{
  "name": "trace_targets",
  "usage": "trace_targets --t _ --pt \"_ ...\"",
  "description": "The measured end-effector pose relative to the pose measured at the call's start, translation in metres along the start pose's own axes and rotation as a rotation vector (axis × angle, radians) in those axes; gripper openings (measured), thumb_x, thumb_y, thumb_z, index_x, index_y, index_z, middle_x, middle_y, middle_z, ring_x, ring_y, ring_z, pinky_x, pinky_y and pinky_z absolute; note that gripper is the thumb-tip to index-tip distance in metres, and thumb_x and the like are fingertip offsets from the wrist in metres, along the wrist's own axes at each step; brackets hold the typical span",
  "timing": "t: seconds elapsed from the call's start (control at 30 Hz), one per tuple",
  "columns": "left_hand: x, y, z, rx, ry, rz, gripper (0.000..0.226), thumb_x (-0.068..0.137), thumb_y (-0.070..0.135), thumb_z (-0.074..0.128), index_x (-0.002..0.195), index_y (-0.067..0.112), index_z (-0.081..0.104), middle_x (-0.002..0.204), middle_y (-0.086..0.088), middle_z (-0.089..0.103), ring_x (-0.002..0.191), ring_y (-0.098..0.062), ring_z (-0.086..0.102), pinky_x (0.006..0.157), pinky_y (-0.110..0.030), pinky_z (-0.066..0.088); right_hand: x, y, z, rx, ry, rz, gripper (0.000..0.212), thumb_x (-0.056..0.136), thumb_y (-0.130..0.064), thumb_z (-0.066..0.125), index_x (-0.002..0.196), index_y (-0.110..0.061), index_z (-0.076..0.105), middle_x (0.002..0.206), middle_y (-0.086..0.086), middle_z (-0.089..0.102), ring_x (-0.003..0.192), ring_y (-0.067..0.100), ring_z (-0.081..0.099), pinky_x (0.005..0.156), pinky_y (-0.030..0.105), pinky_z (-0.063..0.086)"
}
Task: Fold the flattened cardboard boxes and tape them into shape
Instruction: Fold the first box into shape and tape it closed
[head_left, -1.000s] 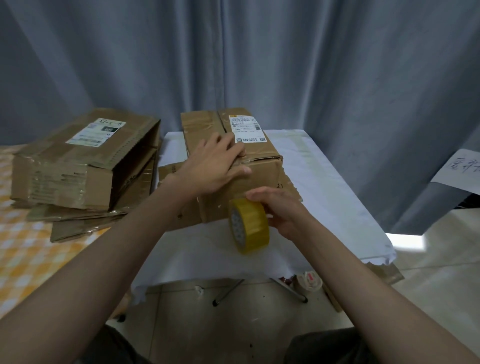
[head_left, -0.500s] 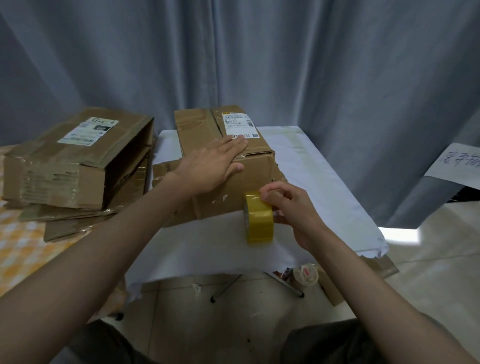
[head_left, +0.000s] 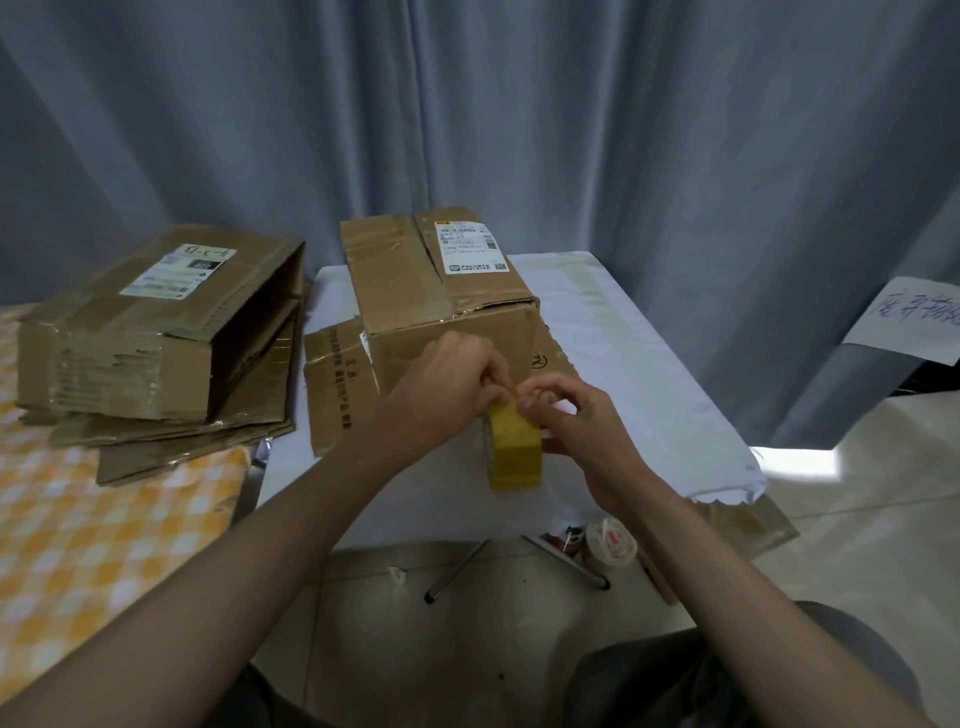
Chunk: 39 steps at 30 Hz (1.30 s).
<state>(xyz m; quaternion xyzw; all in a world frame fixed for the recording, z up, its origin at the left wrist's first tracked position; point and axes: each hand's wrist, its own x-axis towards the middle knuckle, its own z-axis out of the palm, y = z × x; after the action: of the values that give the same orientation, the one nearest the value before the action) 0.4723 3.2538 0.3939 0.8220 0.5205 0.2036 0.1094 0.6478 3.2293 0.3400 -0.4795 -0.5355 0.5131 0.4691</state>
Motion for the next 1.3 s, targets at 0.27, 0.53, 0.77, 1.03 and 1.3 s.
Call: trace_targets --t 0.27,0.53,0.77,1.03,1.3 --pt "-0.004 0.003 0.008 0.008 0.13 -0.04 0.008 0.086 0.017 0.072 0.082 0.023 0.076 0.081 0.01 0.064 0.075 -0.009 0.058 0.072 -0.03 0.051 -0.014 0.006 0.009 -0.031 0.026 0.03 0.05 0.09 -0.019 0.073 0.134 -0.033 0.053 0.114 0.007 0.064 0.103 0.021 0.065 0.092 0.045 0.057" --pt "-0.015 0.017 -0.008 -0.034 0.264 0.042 0.011 0.084 0.013 0.073 0.077 0.02 0.076 0.077 0.011 0.067 0.067 0.004 0.052 0.062 -0.009 0.034 -0.014 0.004 0.013 -0.004 0.061 -0.076 0.012 0.095 -0.015 0.063 0.093 -0.022 0.053 0.077 -0.005 0.053 0.07 0.005 0.05 0.061 0.019 0.043" --pt "0.0 0.016 -0.016 -0.071 0.069 -0.114 0.009 0.089 0.022 0.071 0.095 0.02 0.078 0.089 0.007 0.073 0.081 -0.004 0.062 0.084 -0.033 0.055 -0.024 -0.017 0.001 -0.093 0.011 -0.211 0.009 0.096 -0.013 0.062 0.101 -0.014 0.054 0.074 -0.004 0.048 0.069 0.007 0.046 0.06 0.014 0.04" --pt "-0.002 0.016 -0.028 0.024 0.242 0.073 0.036 0.09 0.036 0.069 0.12 0.017 0.07 0.107 0.001 0.063 0.098 -0.016 0.057 0.087 -0.032 0.047 -0.008 -0.04 -0.046 -0.457 0.103 -0.248 0.043 0.09 -0.005 0.064 0.116 -0.032 0.043 0.084 0.01 0.06 0.059 0.006 0.052 0.056 0.019 0.044" --pt "-0.006 -0.051 -0.041 0.174 0.104 -0.08 0.066 0.096 0.051 0.053 0.153 0.026 0.034 0.159 0.0 0.033 0.144 -0.025 0.031 0.118 -0.045 0.026 0.015 0.018 -0.067 -0.956 0.125 -0.192 0.035 0.078 0.002 0.063 0.102 -0.019 0.049 0.084 -0.005 0.053 0.081 0.021 0.05 0.06 0.033 0.03"
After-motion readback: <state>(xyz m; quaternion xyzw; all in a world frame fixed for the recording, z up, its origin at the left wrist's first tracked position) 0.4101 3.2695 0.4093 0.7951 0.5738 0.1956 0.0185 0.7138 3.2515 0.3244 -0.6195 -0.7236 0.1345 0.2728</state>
